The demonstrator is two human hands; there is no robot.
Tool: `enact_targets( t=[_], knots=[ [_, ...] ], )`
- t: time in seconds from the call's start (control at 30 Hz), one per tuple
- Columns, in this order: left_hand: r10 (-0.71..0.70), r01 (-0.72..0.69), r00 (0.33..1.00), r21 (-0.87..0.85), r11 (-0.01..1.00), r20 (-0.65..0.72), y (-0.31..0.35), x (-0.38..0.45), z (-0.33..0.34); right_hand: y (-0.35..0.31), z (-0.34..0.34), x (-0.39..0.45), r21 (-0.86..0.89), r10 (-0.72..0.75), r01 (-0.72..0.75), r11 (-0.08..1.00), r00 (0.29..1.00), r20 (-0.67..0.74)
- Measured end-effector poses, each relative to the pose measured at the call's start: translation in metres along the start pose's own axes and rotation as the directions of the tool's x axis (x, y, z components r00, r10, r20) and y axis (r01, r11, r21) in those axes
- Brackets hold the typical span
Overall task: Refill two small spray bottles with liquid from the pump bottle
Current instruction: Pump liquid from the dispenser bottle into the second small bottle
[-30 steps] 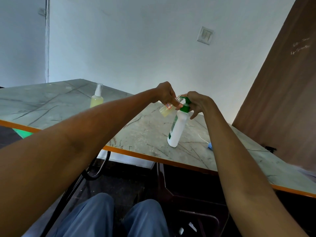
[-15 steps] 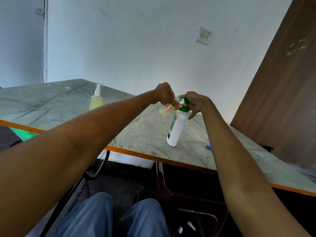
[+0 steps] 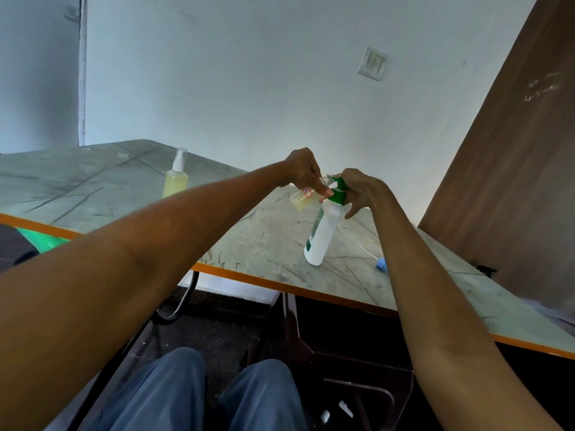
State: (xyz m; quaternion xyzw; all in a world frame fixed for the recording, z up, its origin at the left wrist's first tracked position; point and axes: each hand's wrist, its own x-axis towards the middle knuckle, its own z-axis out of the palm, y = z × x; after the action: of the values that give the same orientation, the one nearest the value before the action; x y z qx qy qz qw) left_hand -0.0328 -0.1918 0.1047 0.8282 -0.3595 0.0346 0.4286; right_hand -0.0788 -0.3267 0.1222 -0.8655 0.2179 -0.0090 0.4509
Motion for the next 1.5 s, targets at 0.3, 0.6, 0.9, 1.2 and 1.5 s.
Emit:
enact_targets(
  t=[0.3, 0.6, 0.9, 1.2, 1.5],
  knots=[
    [-0.009, 0.009, 1.000, -0.042, 0.999, -0.005, -0.001, 0.001, 0.001, -0.004, 0.000, 0.000, -0.049, 0.008, -0.009, 0.999, 1.000, -0.022],
    [-0.009, 0.008, 1.000, -0.047, 0.999, -0.010, -0.005, 0.002, 0.002, -0.003, 0.000, 0.000, -0.095, 0.003, -0.006, 0.995, 0.999, -0.034],
    [-0.005, 0.005, 1.000, -0.056, 0.998, -0.006, -0.005, 0.003, 0.004, -0.003, -0.001, 0.001, -0.064, 0.013, -0.014, 0.998, 1.000, -0.018],
    [-0.010, 0.009, 1.000, -0.060, 0.998, -0.005, -0.006, 0.003, 0.003, -0.001, -0.001, -0.001, -0.047, 0.008, -0.009, 0.999, 1.000, -0.003],
    [0.003, -0.003, 1.000, -0.027, 1.000, -0.002, -0.002, 0.002, 0.000, 0.001, -0.002, 0.004, -0.033, 0.009, -0.009, 0.999, 1.000, 0.008]
  ],
)
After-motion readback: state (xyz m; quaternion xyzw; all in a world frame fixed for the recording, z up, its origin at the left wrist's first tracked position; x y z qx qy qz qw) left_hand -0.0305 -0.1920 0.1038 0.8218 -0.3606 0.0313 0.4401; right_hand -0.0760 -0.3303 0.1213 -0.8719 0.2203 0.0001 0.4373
